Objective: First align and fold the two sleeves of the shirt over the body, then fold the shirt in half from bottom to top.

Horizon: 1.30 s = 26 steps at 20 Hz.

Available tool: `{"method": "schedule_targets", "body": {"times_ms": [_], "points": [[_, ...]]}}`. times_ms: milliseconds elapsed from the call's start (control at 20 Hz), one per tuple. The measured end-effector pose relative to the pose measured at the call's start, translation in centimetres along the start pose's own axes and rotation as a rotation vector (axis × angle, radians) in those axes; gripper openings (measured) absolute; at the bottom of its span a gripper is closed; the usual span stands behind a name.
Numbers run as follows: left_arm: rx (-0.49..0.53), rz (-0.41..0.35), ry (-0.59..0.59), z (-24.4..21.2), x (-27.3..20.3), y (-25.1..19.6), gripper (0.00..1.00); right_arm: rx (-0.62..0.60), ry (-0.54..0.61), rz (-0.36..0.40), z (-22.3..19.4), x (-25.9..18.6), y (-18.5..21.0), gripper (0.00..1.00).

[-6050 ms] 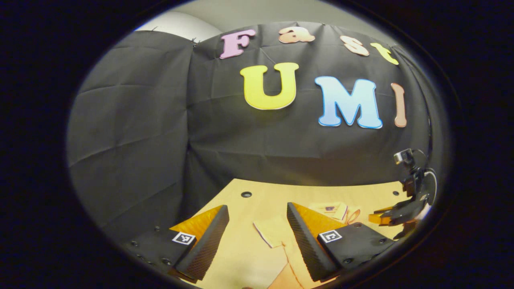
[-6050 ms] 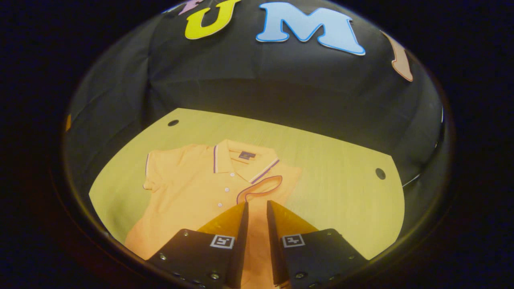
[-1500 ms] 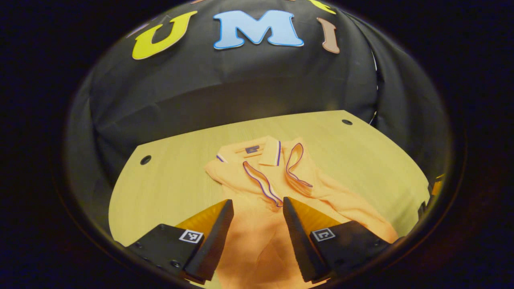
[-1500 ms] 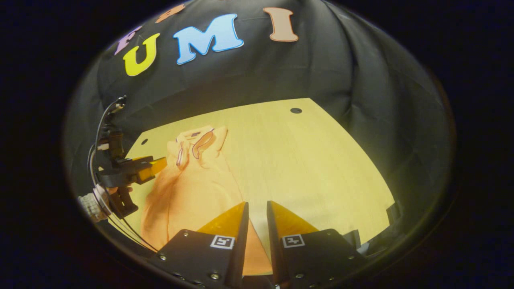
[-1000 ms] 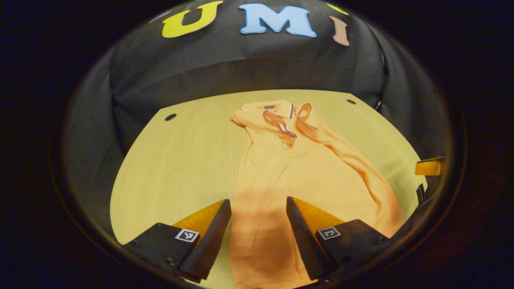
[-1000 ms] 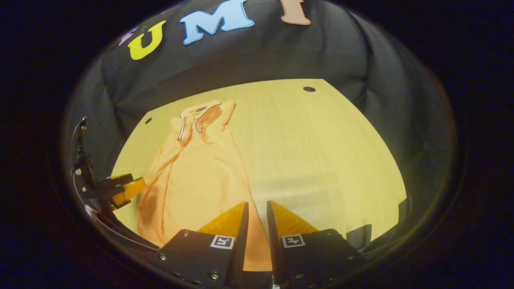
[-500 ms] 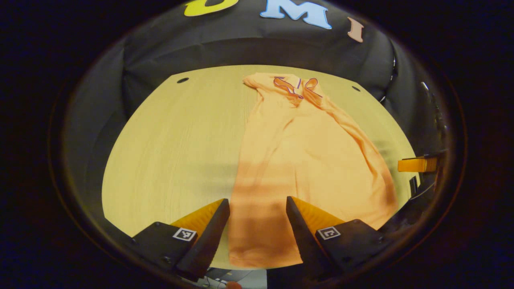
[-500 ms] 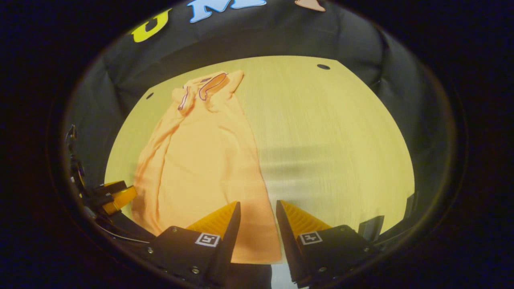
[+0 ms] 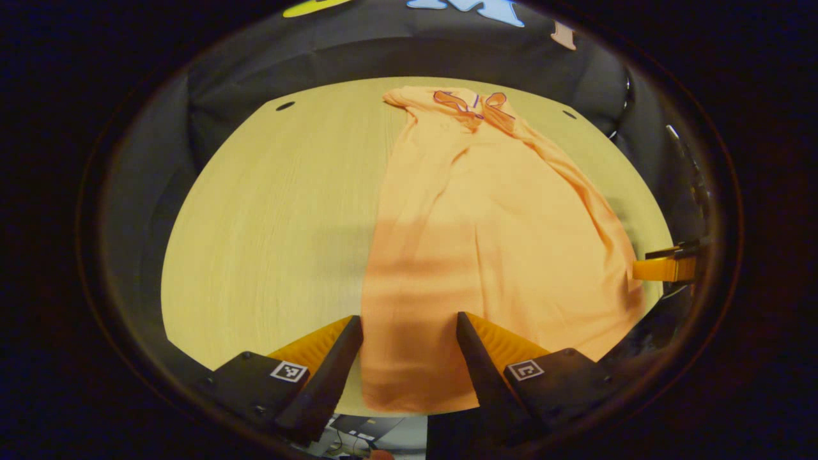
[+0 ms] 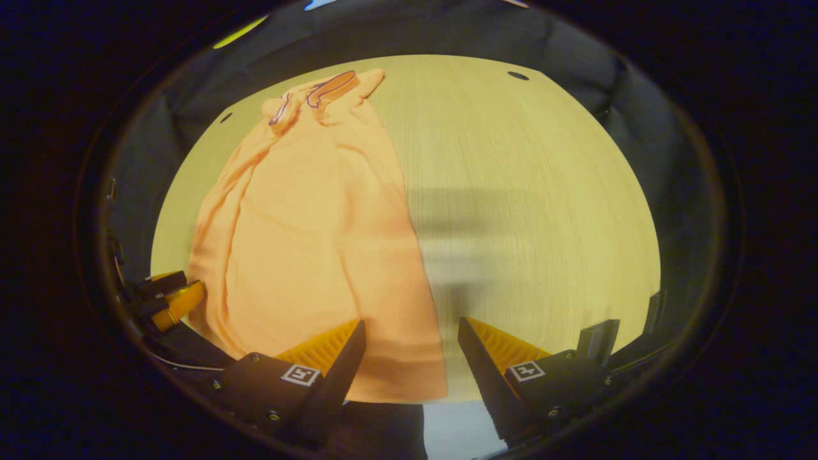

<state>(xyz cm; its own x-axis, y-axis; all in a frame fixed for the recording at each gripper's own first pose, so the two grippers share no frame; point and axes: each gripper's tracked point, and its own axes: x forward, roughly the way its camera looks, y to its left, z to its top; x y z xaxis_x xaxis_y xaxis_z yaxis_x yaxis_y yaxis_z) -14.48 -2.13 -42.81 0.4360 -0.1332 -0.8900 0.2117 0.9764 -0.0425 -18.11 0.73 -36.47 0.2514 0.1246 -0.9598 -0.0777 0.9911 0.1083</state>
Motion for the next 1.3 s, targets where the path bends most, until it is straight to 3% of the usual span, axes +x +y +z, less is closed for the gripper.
{"method": "schedule_targets", "body": {"times_ms": [250, 500, 550, 600, 700, 850, 900, 1000, 1050, 1300], "points": [[0.023, -0.002, 0.008, 0.4, 0.2, -0.3, 0.96, -0.042, 0.048, -0.041, -0.9, 1.0, 0.2, 0.92], [0.015, 0.002, -0.011, 0.8, 0.4, -0.4, 1.00, -0.055, 0.095, -0.042, -0.9, 1.2, 0.3, 0.90], [0.020, -0.003, -0.019, 1.0, 0.5, -0.5, 0.96, -0.054, 0.103, -0.044, -1.0, 1.2, 0.2, 0.87], [0.028, -0.013, -0.025, 1.2, 0.6, -0.8, 0.92, -0.053, 0.108, -0.043, -1.1, 1.3, 0.2, 0.90], [0.035, -0.022, -0.032, 1.4, 0.7, -1.2, 0.81, -0.057, 0.105, -0.041, -0.7, 1.3, 0.5, 0.84], [-0.028, -0.026, -0.031, 2.1, 1.0, -1.2, 0.27, -0.045, 0.053, -0.023, -0.4, 1.3, 1.3, 0.36], [-0.047, -0.029, -0.029, 2.1, 0.9, -1.1, 0.22, -0.054, 0.041, -0.027, -0.3, 1.4, 1.4, 0.06], [-0.085, -0.047, -0.029, 2.3, 1.0, -1.0, 0.08, -0.069, 0.024, -0.032, -0.4, 1.9, 1.6, 0.05], [-0.090, -0.049, -0.021, 2.3, 1.1, -1.0, 0.08, -0.071, 0.022, -0.029, -0.1, 2.3, 1.4, 0.01], [-0.058, -0.037, -0.041, 2.9, 0.7, -1.8, 0.06, -0.041, 0.027, 0.003, -0.1, 1.2, 1.9, 0.00]]}}
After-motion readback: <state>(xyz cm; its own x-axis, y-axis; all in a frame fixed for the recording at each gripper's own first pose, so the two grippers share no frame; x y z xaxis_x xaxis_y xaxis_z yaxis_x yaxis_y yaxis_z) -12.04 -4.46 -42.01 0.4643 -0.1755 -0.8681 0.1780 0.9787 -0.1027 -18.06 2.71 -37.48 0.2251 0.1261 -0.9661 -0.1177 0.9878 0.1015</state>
